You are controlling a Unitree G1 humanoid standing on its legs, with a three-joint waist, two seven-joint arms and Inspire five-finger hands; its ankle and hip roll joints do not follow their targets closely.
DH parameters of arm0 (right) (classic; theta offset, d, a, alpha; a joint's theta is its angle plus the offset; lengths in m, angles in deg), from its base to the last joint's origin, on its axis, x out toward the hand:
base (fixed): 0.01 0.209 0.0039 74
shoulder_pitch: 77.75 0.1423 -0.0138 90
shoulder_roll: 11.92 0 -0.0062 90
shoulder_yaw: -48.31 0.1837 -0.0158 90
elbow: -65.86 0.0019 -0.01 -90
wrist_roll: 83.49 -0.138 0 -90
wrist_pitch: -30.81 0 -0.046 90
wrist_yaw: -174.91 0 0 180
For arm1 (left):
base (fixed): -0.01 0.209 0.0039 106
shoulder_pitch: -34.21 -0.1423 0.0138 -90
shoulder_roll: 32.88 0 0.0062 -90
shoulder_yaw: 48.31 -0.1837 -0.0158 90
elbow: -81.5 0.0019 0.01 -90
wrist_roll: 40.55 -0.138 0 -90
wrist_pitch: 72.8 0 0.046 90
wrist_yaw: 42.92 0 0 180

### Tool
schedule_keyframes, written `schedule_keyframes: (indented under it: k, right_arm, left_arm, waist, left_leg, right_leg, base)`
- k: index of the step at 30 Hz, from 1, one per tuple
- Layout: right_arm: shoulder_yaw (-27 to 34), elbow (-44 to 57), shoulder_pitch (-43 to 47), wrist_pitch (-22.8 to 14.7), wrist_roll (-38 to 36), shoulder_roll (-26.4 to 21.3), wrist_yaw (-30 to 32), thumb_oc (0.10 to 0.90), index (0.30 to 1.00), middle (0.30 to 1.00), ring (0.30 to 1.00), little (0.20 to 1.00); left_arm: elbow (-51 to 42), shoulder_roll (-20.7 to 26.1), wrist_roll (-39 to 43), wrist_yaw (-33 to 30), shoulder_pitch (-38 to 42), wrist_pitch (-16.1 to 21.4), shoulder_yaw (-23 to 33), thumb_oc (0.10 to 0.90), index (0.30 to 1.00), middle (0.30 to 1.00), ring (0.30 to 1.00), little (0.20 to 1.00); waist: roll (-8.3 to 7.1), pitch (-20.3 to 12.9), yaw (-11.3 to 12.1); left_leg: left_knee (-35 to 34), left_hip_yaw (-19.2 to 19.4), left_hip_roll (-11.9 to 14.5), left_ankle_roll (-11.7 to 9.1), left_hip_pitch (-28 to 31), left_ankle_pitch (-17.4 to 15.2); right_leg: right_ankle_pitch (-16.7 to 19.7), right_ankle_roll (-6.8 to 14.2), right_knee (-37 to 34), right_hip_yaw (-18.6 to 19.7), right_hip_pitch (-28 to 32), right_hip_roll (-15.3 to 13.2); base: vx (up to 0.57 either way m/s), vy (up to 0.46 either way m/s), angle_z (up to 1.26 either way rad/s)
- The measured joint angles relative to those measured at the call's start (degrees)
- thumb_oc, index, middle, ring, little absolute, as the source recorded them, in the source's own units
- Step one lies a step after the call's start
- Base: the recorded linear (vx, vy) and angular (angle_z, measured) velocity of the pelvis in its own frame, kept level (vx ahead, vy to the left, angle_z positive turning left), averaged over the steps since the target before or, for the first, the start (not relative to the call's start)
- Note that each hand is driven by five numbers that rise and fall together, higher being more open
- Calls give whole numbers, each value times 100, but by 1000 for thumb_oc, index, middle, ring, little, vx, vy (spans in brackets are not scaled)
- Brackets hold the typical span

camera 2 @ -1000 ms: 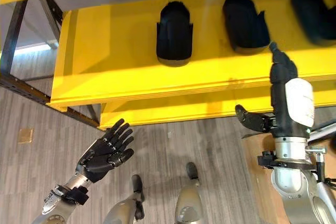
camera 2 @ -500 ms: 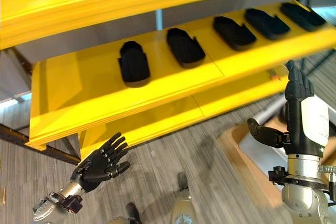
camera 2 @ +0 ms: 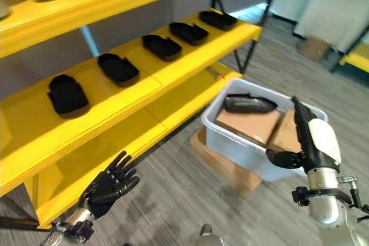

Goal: Move parts from the plastic box to the shelf.

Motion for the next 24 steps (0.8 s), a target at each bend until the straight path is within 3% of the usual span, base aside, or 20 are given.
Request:
schedule_keyframes:
  k: [2, 3, 4, 5, 6, 7, 8, 9, 11, 12, 13, 14, 15, 16, 17, 18, 19, 20, 22, 24]
  right_arm:
    - [-84, -83, 157, -67, -29, -4, -30, 900, 1000, 1000, 1000, 1000]
    - [-200, -150, 421, -116, -44, -5, -59, 900, 1000, 1000, 1000, 1000]
    - [-385, -252, 755, -179, -43, -9, -108, 900, 1000, 1000, 1000, 1000]
    - [-427, -326, 853, -228, -44, -4, -129, 900, 1000, 1000, 1000, 1000]
    - [-566, -376, 975, -231, -32, 14, -141, 900, 1000, 1000, 1000, 1000]
    - [-868, -619, 1479, -275, -1, 57, -183, 900, 1000, 1000, 1000, 1000]
    - [-958, -589, 1546, -439, 73, 301, -180, 900, 1000, 1000, 1000, 1000]
    - [-1119, -586, 1429, -463, 82, 367, -200, 900, 1000, 1000, 1000, 1000]
    - [-1332, -569, 1183, -575, 293, 523, -131, 900, 1000, 1000, 1000, 1000]
    - [-1508, -546, 1159, -666, 388, 467, -136, 900, 1000, 1000, 1000, 1000]
    - [-1599, -540, 1179, -695, 435, 480, -135, 900, 1000, 1000, 1000, 1000]
    - [-1687, -454, 1096, -737, 510, 506, -161, 900, 1000, 1000, 1000, 1000]
    - [-1690, -420, 1049, -758, 516, 548, -163, 900, 1000, 1000, 1000, 1000]
    - [-1737, -475, 1266, -758, 517, 551, -191, 900, 1000, 1000, 1000, 1000]
    - [-1816, -481, 1397, -727, 508, 614, -222, 900, 1000, 1000, 1000, 1000]
    - [-1864, -343, 1489, -747, 509, 646, -231, 900, 1000, 1000, 1000, 1000]
    - [-1922, -317, 1643, -840, 509, 665, -259, 900, 1000, 1000, 1000, 1000]
    - [-1924, -326, 1701, -844, 505, 690, -269, 900, 1000, 1000, 1000, 1000]
    - [-1936, -339, 1824, -857, 493, 700, -337, 900, 1000, 1000, 1000, 1000]
    - [-1933, -339, 1869, -914, 490, 714, -338, 900, 1000, 1000, 1000, 1000]
  left_arm:
    - [99, 38, 0, -9, 123, 112, 89, 900, 1000, 1000, 1000, 1000]
    - [173, 89, -2, -24, 205, 181, 63, 900, 1000, 1000, 1000, 1000]
    - [345, 80, -6, -74, 408, 200, -84, 900, 1000, 1000, 1000, 1000]
    - [398, 84, -14, -137, 585, 202, -253, 900, 1000, 1000, 1000, 1000]
    - [369, 46, -19, -215, 693, 217, -399, 900, 1000, 1000, 1000, 1000]
    - [307, -71, -30, -344, 759, 330, -479, 900, 1000, 1000, 1000, 1000]
    - [249, -56, -150, -343, 998, 302, -675, 900, 1000, 1000, 1000, 1000]
    - [120, -43, -240, -361, 1070, 312, -651, 900, 1000, 1000, 1000, 1000]
    - [32, -17, -248, -354, 1181, 441, -634, 900, 1000, 1000, 1000, 1000]
    - [33, -56, -251, -343, 1149, 520, -592, 900, 1000, 1000, 1000, 1000]
    - [53, -56, -252, -346, 1097, 541, -559, 900, 1000, 1000, 1000, 1000]
    - [18, 1, -256, -349, 1044, 563, -536, 900, 1000, 1000, 1000, 1000]
    - [13, 45, -262, -349, 1008, 584, -563, 900, 1000, 1000, 1000, 1000]
    - [204, -25, -274, -330, 1114, 646, -587, 900, 1000, 1000, 1000, 1000]
    - [371, -20, -287, -340, 1168, 659, -636, 900, 1000, 1000, 1000, 1000]
    - [548, -11, -303, -339, 1257, 661, -646, 900, 1000, 1000, 1000, 1000]
    - [665, -44, -302, -353, 1265, 721, -648, 900, 1000, 1000, 1000, 1000]
    - [794, -47, -305, -331, 1319, 759, -676, 900, 1000, 1000, 1000, 1000]
    - [1044, -44, -303, -301, 1411, 850, -670, 900, 1000, 1000, 1000, 1000]
    - [1034, -16, -302, -286, 1422, 952, -641, 900, 1000, 1000, 1000, 1000]
  waist:
    - [-59, 35, -47]
    - [-131, 99, 13]
    - [-121, 150, 79]
    - [-137, 158, 55]
    - [-177, 194, -22]
    - [-297, 281, 231]
    - [-189, 382, 170]
    - [-137, 411, 79]
    - [-95, 446, 58]
    - [218, 471, 157]
    - [317, 509, 218]
    - [259, 512, 200]
    - [155, 541, 112]
    - [61, 876, 75]
    - [8, 886, 174]
    - [-147, 963, 163]
    - [-249, 1009, 75]
    - [-251, 1009, 48]
    - [-246, 1016, 64]
    - [-181, 1017, 64]
  left_leg:
    - [15, -236, -116, -161, 68, -302]
    - [93, -608, -227, -94, 114, -496]
    - [449, -1301, -350, 460, 148, -654]
    - [854, -1521, -329, 512, 54, -520]
    - [1285, -1688, -389, 648, -137, -668]
    - [1597, -2273, -1084, 666, -224, -1113]
    - [1490, -2185, -1605, 736, -530, -1223]
    - [1308, -2158, -1843, 789, -717, -1194]
    - [932, -2203, -1981, 865, -947, -1232]
    - [907, -2125, -1697, 919, -1118, -1088]
    - [934, -2024, -1575, 902, -1163, -980]
    - [750, -1934, -1642, 630, -1099, -856]
    - [772, -1921, -1720, 531, -1046, -725]
    - [1135, -2201, -1631, 556, -1066, -431]
    - [1102, -2356, -1548, 529, -1122, -501]
    - [712, -2585, -1291, 416, -1176, -437]
    - [-21, -2797, -722, 280, -1183, -342]
    - [-205, -2820, -498, 260, -1198, -322]
    - [-227, -2802, -463, 261, -1184, -302]
    - [-175, -2772, -599, 287, -1171, -248]
  right_leg:
    - [-188, -198, 470, 283, -424, 58]
    - [-240, -284, 679, 507, -573, 144]
    - [-269, -411, 765, 992, -617, 456]
    - [-215, -521, 690, 1056, -571, 554]
    - [-15, -595, 571, 1213, -511, 621]
    - [233, -746, 125, 1869, -425, 726]
    - [630, -787, -600, 1956, -42, 768]
    - [646, -720, -754, 1872, 102, 785]
    - [538, -659, -687, 1915, 55, 867]
    - [427, -614, -192, 1862, -125, 1202]
    - [184, -561, 527, 1818, -363, 1322]
    - [-474, -615, 1543, 1699, -445, 1309]
    - [-782, -675, 1394, 1731, -92, 1168]
    - [-1079, -918, 632, 1915, 522, 1129]
    - [-988, -980, 493, 2025, 549, 1096]
    - [-838, -927, 271, 2169, 679, 969]
    - [-713, -826, 133, 2225, 885, 953]
    - [-775, -726, 135, 2281, 972, 974]
    - [-825, -688, 132, 2405, 1116, 955]
    - [-889, -575, 94, 2418, 1183, 928]
  base:
    - [-14, -330, -119]
    - [-3, -236, -210]
    - [66, -334, -197]
    - [78, -292, -138]
    - [170, -306, -152]
    - [122, -138, -163]
    - [155, -118, -162]
    - [148, -43, -57]
    - [149, -4, -54]
    - [174, 41, -104]
    - [241, 69, -103]
    - [286, 97, -41]
    - [310, 138, -20]
    - [247, 136, -23]
    - [339, 187, -50]
    - [508, 319, -53]
    - [493, 324, -31]
    - [446, 313, -19]
    - [334, 228, -39]
    - [355, 197, -40]
